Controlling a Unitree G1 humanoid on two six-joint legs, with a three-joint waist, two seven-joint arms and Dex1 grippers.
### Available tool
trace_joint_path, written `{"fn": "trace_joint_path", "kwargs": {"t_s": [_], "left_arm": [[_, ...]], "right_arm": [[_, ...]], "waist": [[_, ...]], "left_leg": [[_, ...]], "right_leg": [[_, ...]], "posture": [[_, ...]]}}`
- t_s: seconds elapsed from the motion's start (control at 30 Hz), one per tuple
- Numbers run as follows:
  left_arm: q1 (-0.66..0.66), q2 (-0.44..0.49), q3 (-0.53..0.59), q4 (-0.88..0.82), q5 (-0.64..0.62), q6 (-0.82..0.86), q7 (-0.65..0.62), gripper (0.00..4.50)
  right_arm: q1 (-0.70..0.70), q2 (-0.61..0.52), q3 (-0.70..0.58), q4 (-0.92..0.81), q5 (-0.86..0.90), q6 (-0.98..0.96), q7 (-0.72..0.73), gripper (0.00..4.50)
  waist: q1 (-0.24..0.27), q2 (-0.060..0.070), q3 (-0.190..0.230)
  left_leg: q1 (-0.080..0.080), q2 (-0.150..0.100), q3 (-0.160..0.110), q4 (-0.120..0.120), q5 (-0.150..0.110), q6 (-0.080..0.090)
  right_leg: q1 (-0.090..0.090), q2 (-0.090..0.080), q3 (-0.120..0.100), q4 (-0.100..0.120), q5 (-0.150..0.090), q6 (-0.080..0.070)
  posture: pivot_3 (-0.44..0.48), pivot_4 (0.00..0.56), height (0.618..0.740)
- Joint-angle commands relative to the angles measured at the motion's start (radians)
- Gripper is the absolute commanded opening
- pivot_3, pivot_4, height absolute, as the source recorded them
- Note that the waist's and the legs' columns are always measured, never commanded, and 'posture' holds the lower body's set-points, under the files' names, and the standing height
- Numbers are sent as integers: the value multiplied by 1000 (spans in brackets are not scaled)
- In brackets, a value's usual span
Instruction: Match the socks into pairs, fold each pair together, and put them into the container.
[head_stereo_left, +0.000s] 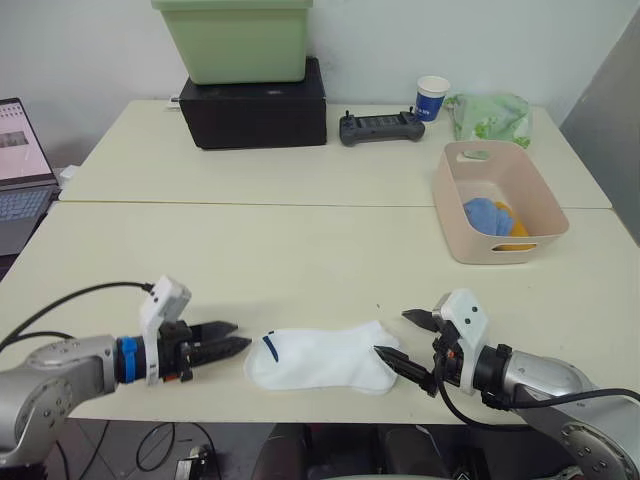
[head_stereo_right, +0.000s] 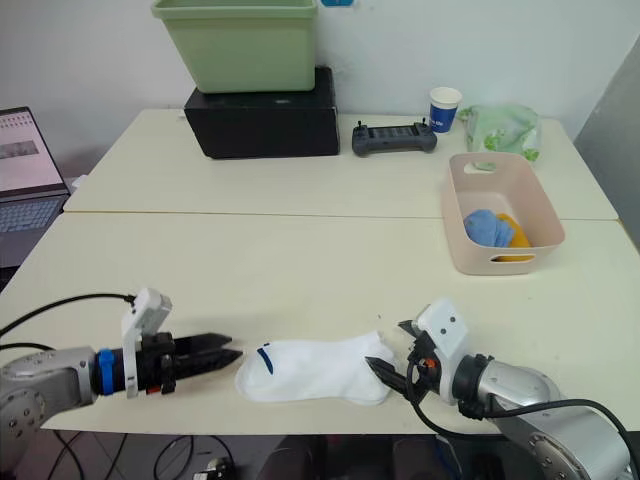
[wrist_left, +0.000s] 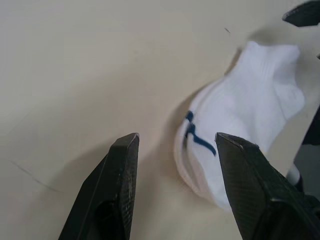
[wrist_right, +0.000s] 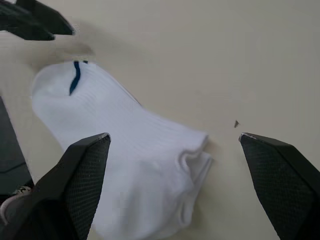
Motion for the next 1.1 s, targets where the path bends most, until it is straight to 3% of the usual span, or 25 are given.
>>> {"fn": "trace_joint_path", "kwargs": {"t_s": [0.03,0.13,0.3,0.4,0.5,0.67,0.87,1.1], "left_arm": [[-59,30,-46,-37,15,-55,-63,2334],[-89,88,-185,-101,90,-156,-190,1615],[-144,62,-373,-79,219,-301,-272,19],[-178,-11,-492,7,322,-373,-254,0],[-210,-73,-543,82,378,-402,-234,0],[-254,-156,-584,187,432,-398,-199,0],[-229,-149,-610,244,493,-499,-220,0],[-263,-147,-553,149,418,-500,-264,0]], "right_arm": [[-55,1,46,-48,-23,-49,0,4496],[-125,2,121,-15,-62,-61,0,3875],[-172,-2,254,70,-128,-100,43,2112],[-159,-45,340,95,-182,-134,92,998],[-137,-81,389,126,-236,-168,115,25],[-57,-169,415,188,-343,-238,134,25],[141,-244,273,165,-340,-315,149,25],[111,-142,148,22,-217,-296,138,25]], "waist": [[-1,0,0],[-5,0,0],[-2,0,0],[2,0,0],[4,0,0],[7,-1,0],[10,-1,-6],[6,-2,-11]], "left_leg": [[0,0,0,0,0,0],[0,0,1,-1,0,0],[0,0,1,-1,0,0],[0,-1,1,-1,0,0],[0,0,1,0,0,0],[0,-1,0,0,0,0],[8,-1,0,-1,-1,2],[8,0,1,-1,-1,2]], "right_leg": [[0,0,0,0,0,0],[0,0,1,-1,0,0],[0,0,1,-1,0,0],[0,0,1,-2,0,0],[0,1,1,-1,0,0],[1,0,0,-1,0,0],[10,0,0,-5,0,0],[9,1,1,-4,0,0]], "posture": [[0,150,725],[0,150,725],[0,150,725],[0,150,725],[0,150,725],[0,150,725],[0,150,725],[0,150,725]]}}
